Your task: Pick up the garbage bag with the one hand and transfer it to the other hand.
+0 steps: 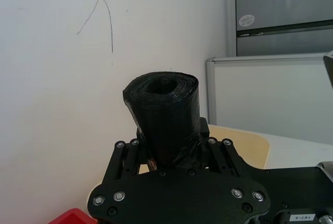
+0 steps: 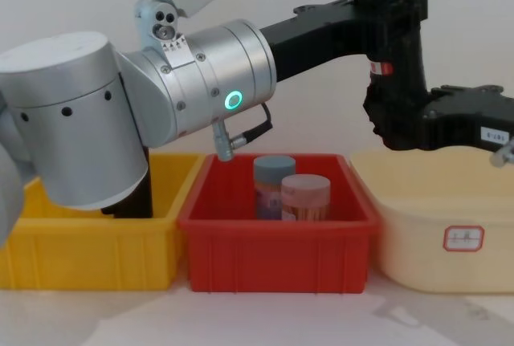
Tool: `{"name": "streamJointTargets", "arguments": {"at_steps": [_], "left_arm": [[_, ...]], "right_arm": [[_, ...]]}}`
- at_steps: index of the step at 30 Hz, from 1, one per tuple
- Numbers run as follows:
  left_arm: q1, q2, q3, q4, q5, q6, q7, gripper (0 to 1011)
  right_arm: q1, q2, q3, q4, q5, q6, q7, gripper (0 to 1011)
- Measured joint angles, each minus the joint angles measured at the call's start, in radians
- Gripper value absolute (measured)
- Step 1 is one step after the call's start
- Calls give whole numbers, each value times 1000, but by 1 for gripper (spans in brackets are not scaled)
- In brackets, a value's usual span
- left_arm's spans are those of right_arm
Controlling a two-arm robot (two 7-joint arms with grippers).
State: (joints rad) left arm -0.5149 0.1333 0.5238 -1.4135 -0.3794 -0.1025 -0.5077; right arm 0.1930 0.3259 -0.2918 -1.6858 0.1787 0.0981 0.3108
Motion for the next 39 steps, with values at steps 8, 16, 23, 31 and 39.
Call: {"name": "streamJointTargets", "arguments": {"at_steps": [8,16,23,31,39], "left_arm": [[0,1,0,0,1,0,0,649],[0,1,0,0,1,0,0,882],[0,0,0,0,1,0,0,1001],[0,0,0,0,1,0,0,1001],[0,0,0,0,0,0,0,1001]], "right_arm": [[0,0,9,-10,16,-1,-4,505],[-2,-6,26,-13,34,6,-21,505],[-6,-14,55,-9,50,26,-46,505],[-11,-25,99,8,56,55,-93,505],[-11,-35,135,34,43,90,-153,505]]}}
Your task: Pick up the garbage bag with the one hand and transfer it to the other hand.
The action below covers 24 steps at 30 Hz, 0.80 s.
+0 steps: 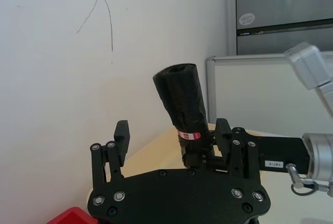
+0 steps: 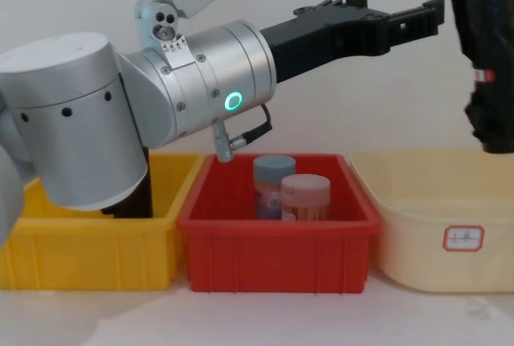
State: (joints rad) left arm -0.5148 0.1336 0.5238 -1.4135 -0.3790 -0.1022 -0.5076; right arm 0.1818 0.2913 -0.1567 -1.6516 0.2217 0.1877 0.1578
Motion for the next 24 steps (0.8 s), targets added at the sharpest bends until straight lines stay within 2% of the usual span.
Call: {"name": "streamJointTargets", "arguments": {"at_steps": [8,11,14,16,18,24], "left_arm": [[0,0,0,0,0,0,0,1001],[0,0,0,0,0,0,0,1001],[0,0,0,0,0,0,0,1001],[0,0,0,0,0,0,0,1001],[0,0,0,0,0,0,0,1001],[0,0,0,0,0,0,0,1001]], "right_arm": [[14,-13,28,44,-36,51,-74,505],[19,-16,32,55,-47,65,-92,540],[26,-19,37,73,-63,78,-115,648],[29,-21,38,79,-73,81,-125,680],[30,-21,39,81,-79,82,-131,774],[30,-21,39,75,-102,80,-147,901]]}}
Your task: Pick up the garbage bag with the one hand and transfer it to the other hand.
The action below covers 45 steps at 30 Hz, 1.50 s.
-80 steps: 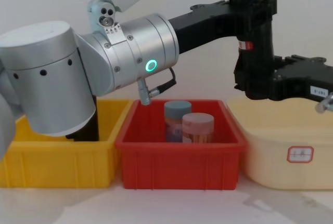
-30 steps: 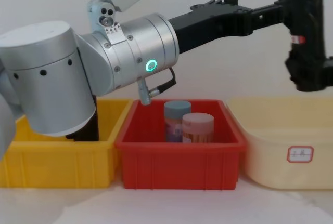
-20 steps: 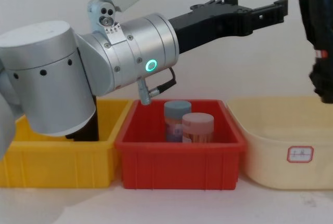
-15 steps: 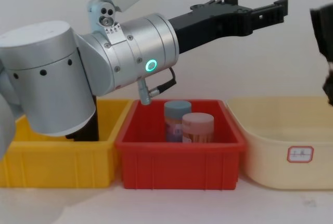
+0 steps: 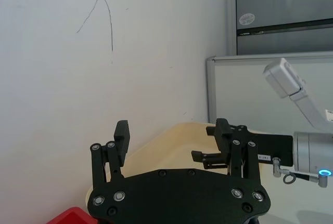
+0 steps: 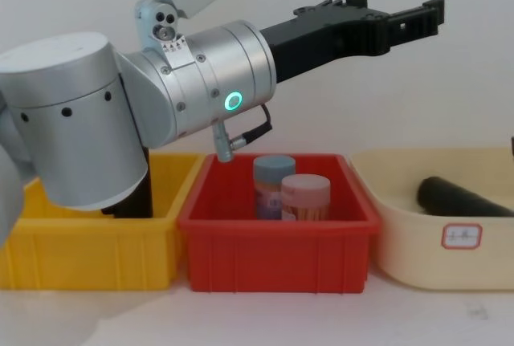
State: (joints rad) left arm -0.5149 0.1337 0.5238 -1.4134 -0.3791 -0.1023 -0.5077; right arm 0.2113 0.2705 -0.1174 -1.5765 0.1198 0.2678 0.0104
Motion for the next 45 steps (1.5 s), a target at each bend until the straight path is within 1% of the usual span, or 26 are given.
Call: {"name": "streamJointTargets", "arguments": {"at_steps": [2,4,11,15,18,20,25,30,34,41,42,45], "left_arm": [[0,0,0,0,0,0,0,1001],[0,0,0,0,0,0,0,1001],[0,0,0,0,0,0,0,1001],[0,2,0,-1,2,0,4,1001],[4,7,0,-9,8,0,15,1001],[9,12,0,-17,16,2,27,1001],[23,24,-7,-42,40,12,61,1001],[48,43,-24,-79,69,26,108,1001],[69,59,-40,-111,88,35,141,1001],[113,91,-80,-173,123,56,206,1001],[126,99,-92,-190,130,60,219,1001],[147,114,-113,-218,144,70,247,1001]], "right_arm": [[-3,1,0,-11,-7,-3,-3,968],[-6,2,1,-23,-13,-8,-4,1001],[-20,6,3,-68,-18,-23,0,1001],[-32,10,3,-102,-18,-31,17,1001],[-38,12,0,-116,-17,-33,30,1001],[-46,14,-7,-134,-14,-36,49,1001],[-59,18,-25,-156,-9,-37,82,1001],[-69,19,-49,-173,-4,-35,119,1001],[-73,19,-62,-179,-2,-33,138,1001],[-77,15,-83,-183,2,-26,174,1001],[-77,15,-85,-183,2,-26,176,1001],[-77,12,-90,-183,3,-23,188,1001]]}}
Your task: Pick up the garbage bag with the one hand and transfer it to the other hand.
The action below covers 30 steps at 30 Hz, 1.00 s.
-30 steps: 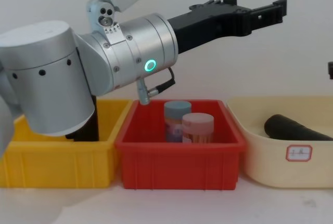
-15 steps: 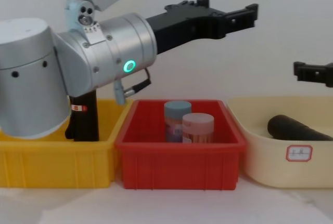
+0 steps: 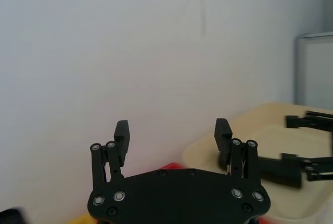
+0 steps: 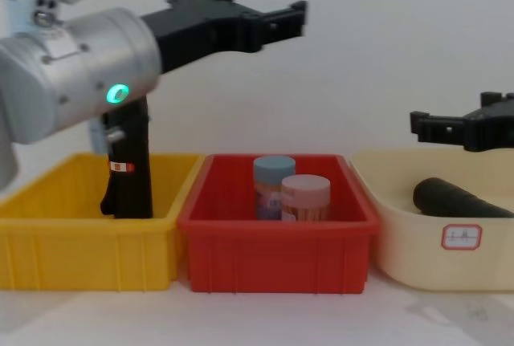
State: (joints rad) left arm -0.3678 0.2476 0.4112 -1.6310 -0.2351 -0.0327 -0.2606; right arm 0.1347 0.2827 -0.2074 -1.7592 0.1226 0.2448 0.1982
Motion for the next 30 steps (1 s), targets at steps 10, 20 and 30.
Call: {"name": "streamJointTargets", "arguments": {"at_steps": [10,20,30], "left_arm": [[81,47,-84,-90,39,32,87,1001],[146,82,-154,-151,61,55,146,1001],[177,99,-188,-180,72,65,172,1001]], "right_arm": [[12,-8,-19,11,8,7,31,1001],[42,-5,-62,32,15,14,81,1001],[97,-14,-130,84,12,41,128,1001]]}}
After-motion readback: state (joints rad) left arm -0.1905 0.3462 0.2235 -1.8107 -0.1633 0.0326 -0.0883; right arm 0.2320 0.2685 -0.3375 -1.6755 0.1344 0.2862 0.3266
